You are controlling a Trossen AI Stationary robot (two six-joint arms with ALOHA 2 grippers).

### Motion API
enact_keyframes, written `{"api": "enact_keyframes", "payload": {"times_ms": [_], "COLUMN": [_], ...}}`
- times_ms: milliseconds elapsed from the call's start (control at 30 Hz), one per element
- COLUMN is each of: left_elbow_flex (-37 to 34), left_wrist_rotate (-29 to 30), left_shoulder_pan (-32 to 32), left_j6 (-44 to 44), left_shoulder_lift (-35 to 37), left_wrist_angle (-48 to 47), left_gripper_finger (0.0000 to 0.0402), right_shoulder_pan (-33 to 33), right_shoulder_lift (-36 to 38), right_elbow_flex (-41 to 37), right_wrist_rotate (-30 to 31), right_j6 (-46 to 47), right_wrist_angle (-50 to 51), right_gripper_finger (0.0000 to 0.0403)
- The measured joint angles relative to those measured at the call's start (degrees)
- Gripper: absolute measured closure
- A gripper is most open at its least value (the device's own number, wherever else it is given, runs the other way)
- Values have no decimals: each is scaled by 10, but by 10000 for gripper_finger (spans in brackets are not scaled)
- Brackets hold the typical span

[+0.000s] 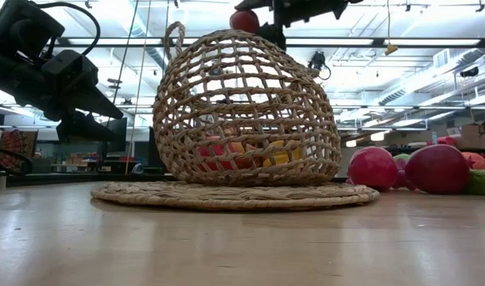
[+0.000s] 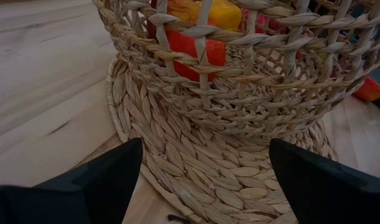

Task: Build produce basket
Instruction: Put the red apple into the brown basket

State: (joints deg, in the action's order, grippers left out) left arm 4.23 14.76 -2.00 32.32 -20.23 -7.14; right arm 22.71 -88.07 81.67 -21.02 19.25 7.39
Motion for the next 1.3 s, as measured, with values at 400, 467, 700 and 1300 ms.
{"api": "enact_keyframes", "payload": {"times_ms": [400,467,700,1300], "left_elbow_flex": [0,0,0,0], "left_wrist_rotate": [0,0,0,0], "left_shoulder_pan": [0,0,0,0], "left_j6": [0,0,0,0], "left_shoulder_lift": [0,0,0,0], "left_wrist_angle": [0,0,0,0], "left_gripper_finger": [45,45,45,45], "right_shoulder_pan": [-47,-57,-95,-110], "right_shoulder_lift": [15,9,0,0], "right_elbow_flex": [0,0,0,0], "right_wrist_rotate": [110,135,254,441], "right_j6": [-280,-336,-568,-486], "right_wrist_angle": [-91,-138,-231,-246], "right_gripper_finger": [109,105,104,102]}}
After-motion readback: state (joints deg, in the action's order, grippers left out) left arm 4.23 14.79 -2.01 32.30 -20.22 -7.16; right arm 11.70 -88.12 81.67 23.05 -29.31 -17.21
